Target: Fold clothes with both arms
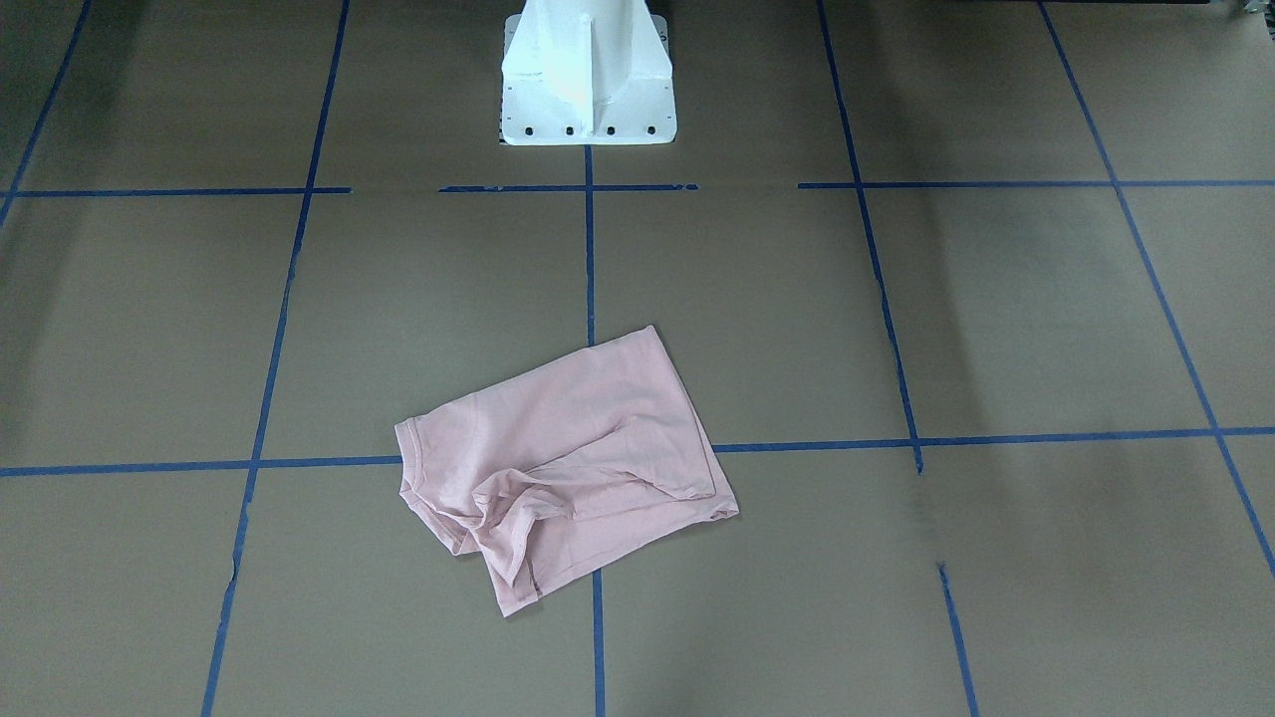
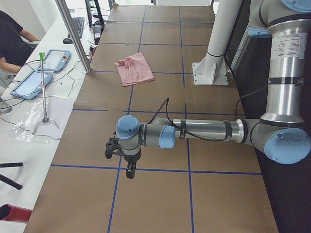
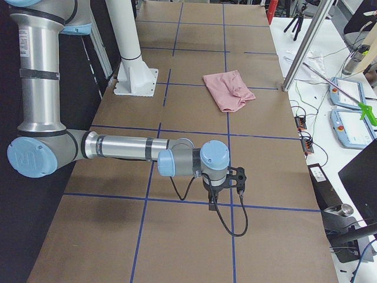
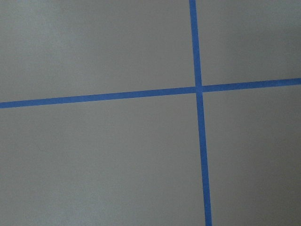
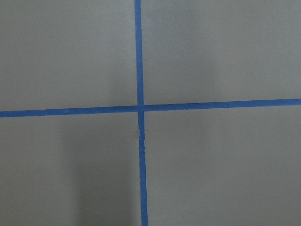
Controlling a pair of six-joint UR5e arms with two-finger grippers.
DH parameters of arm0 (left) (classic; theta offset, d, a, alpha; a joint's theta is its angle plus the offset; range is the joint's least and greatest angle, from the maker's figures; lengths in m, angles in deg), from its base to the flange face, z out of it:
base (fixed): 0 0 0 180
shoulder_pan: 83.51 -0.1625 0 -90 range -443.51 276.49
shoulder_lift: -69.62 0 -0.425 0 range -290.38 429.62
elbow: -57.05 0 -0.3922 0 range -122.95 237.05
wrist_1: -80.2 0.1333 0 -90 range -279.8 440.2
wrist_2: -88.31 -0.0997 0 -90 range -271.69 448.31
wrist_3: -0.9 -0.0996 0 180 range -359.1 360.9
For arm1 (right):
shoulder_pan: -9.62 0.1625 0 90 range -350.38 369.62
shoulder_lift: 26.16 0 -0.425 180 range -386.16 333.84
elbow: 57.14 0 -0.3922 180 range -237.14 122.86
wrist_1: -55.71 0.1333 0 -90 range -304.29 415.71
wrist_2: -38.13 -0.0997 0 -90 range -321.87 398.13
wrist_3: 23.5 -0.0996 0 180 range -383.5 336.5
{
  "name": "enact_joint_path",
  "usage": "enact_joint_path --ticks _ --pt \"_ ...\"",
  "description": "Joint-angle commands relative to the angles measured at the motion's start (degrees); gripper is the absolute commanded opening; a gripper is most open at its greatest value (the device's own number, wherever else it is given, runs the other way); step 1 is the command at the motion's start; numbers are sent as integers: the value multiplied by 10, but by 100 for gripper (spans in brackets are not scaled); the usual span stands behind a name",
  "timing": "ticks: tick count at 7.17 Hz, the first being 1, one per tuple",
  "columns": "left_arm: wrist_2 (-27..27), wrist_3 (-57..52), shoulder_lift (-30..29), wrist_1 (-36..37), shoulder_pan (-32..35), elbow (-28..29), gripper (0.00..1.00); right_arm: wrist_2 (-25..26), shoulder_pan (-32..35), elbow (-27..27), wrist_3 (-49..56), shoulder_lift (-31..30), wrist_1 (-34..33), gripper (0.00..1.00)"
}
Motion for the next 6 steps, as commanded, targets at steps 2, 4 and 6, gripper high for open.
enact_joint_path --ticks 2,4,6 --pt "0 -3 0 0 0 -2 100 0 1 0 1 0 0 100" --pt "0 -4 0 -1 0 -4 100 0 0 0 0 -1 0 100" --pt "21 -3 0 -1 0 -8 100 -1 1 0 0 0 1 100"
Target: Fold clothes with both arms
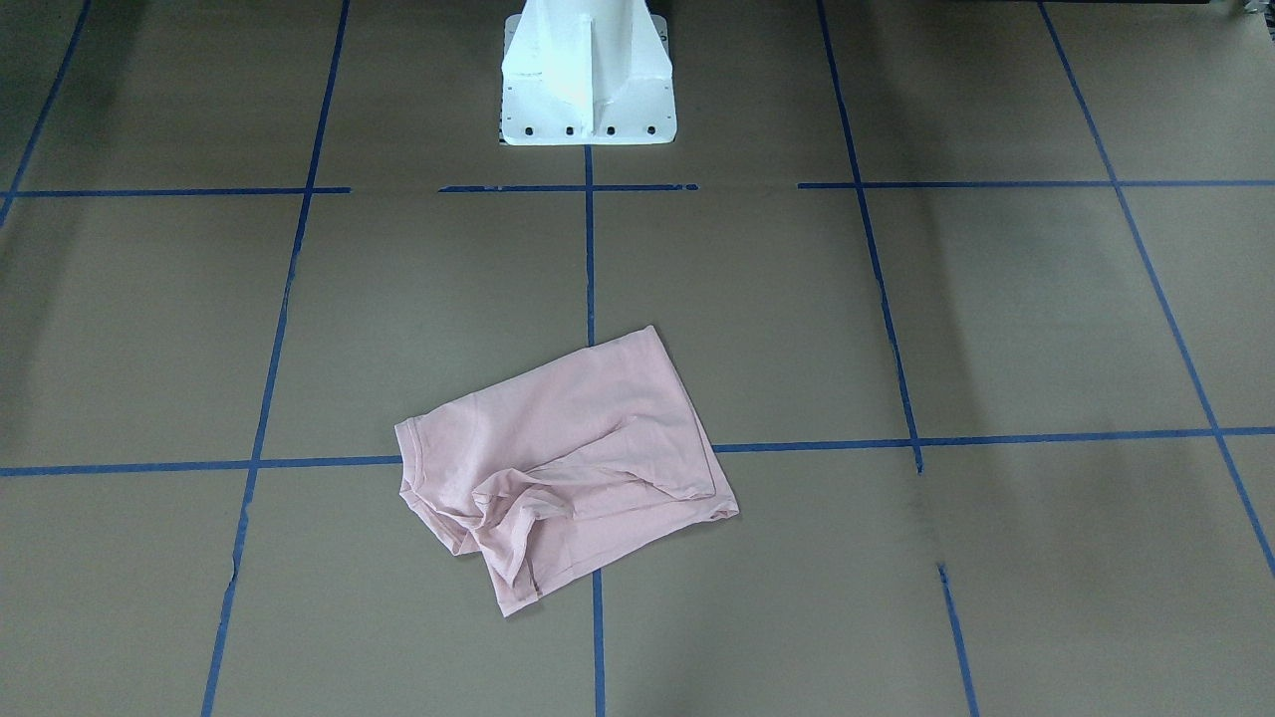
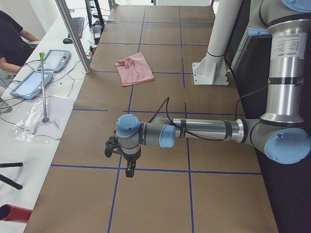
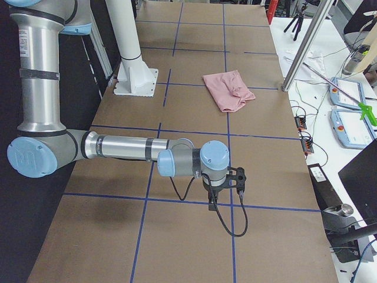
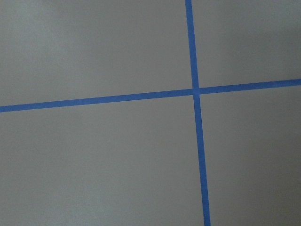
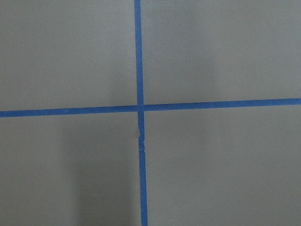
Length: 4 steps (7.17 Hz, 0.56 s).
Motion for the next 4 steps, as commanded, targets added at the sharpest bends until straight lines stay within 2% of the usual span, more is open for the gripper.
enact_joint_path --ticks 1,4 --pt "63 3 0 0 0 -1 100 -1 -1 -1 0 0 1 100" --pt "64 3 0 -1 0 0 100 -1 -1 0 0 3 0 100"
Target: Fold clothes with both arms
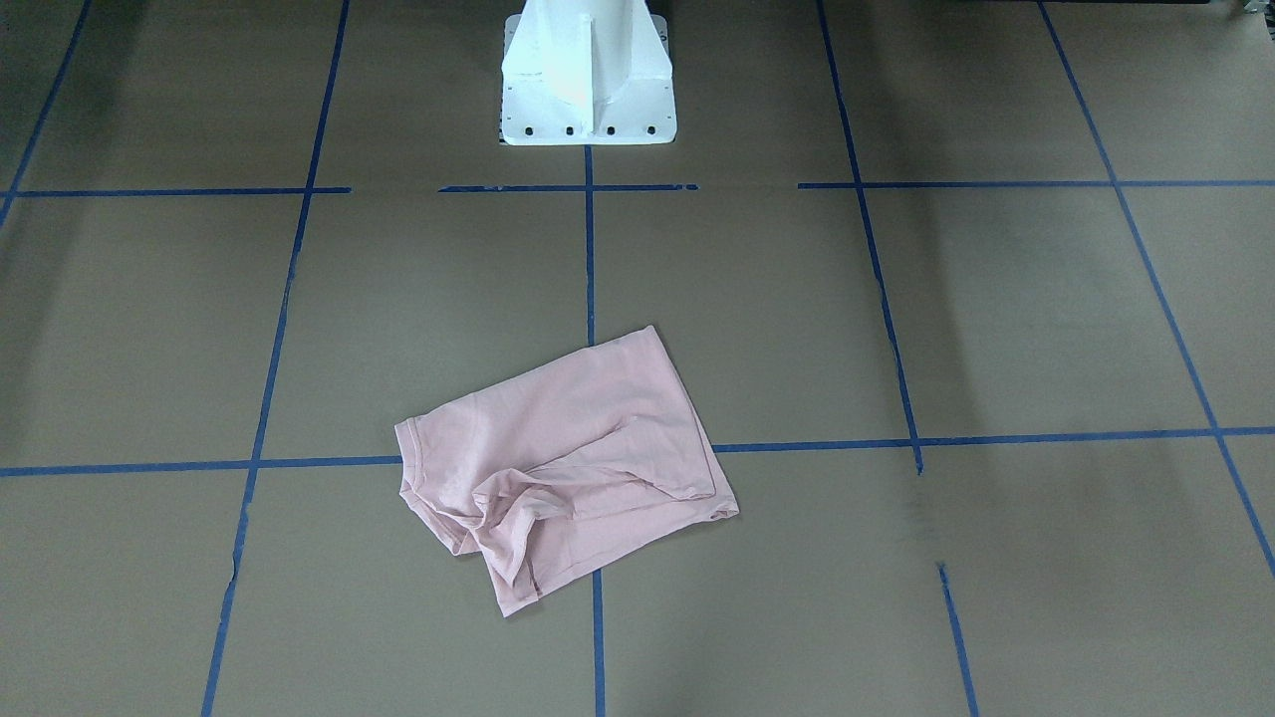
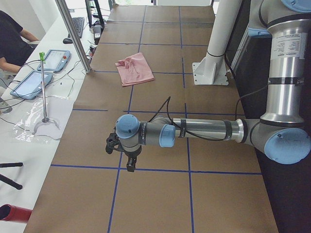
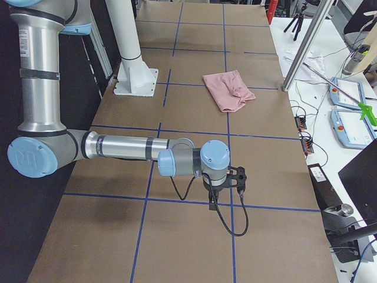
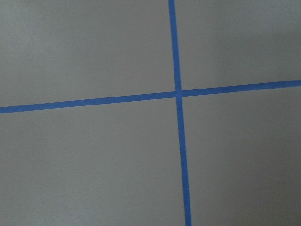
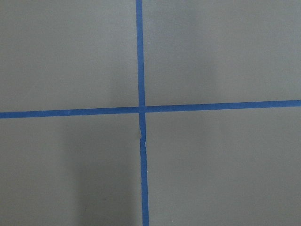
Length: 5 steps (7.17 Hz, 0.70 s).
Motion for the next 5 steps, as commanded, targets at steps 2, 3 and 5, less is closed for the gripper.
enact_joint_path --ticks 2,3,5 --pt "1 1 -1 -1 -1 0 100 0 0 0 0 2 0 100" --pt "1 0 -1 -1 0 -1 100 1 0 1 1 4 0 100" --pt "1 0 0 -1 0 0 100 -3 1 0 0 3 0 100"
